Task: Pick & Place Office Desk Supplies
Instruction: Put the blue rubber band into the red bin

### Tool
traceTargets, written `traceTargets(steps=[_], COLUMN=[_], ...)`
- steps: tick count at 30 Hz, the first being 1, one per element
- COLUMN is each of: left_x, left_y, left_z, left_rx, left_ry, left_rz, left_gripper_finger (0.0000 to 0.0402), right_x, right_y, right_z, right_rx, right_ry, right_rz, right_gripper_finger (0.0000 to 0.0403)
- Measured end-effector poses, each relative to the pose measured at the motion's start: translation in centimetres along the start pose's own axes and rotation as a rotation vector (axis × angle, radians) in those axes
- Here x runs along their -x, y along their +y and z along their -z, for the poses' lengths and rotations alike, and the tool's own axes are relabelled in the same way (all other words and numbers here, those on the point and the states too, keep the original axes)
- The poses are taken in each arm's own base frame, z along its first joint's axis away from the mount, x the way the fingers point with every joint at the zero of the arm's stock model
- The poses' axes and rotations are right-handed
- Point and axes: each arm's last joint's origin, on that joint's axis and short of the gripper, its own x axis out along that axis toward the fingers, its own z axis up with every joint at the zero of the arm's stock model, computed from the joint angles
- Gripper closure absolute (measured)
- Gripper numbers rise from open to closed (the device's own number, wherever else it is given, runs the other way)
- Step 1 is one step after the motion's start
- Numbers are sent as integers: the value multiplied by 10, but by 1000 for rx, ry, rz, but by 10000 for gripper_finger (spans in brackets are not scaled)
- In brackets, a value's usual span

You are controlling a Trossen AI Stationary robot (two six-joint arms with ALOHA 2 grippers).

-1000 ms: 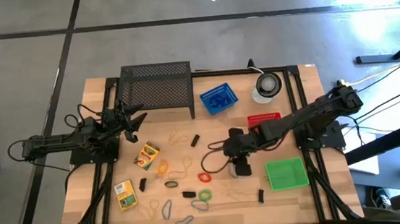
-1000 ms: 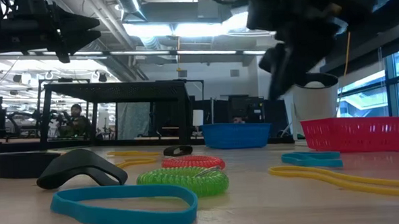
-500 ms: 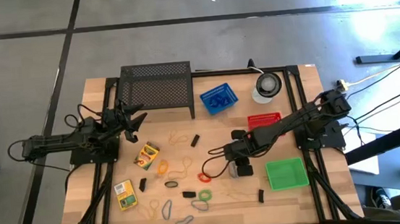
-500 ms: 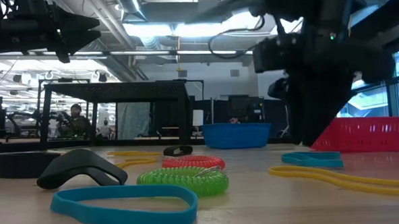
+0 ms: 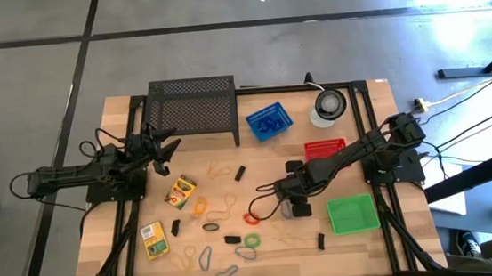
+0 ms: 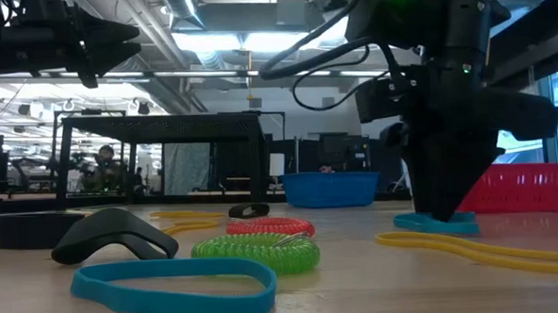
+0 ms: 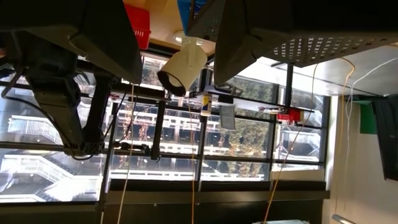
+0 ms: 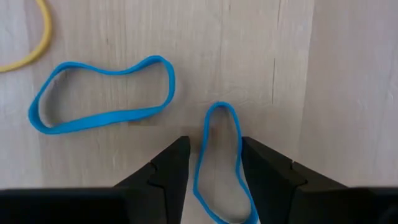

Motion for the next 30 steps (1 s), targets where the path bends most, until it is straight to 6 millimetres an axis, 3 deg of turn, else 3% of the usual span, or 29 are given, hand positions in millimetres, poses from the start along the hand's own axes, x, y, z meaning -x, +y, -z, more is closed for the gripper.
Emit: traceTargets(steps=[12, 17, 24, 30], left_x=[0, 0, 0, 0], left_y=[0, 0, 0, 0], left_z=[0, 0, 0, 0], left_rx=[0, 1, 0, 1], left_ry=[-1, -2, -1, -2], left_rz=[0, 0, 0, 0], left_gripper_finger=[208, 208, 208, 208], right_x=[-2, -2, -3, -1], right_y=[-2, -2, -2, -3], right_z=[1, 0, -1, -1], right_rx=[-118, -138, -139, -166], right_ry=[10, 7, -8, -26], right_rz=[8, 3, -5, 18], right_gripper_finger=[259, 300, 389, 387])
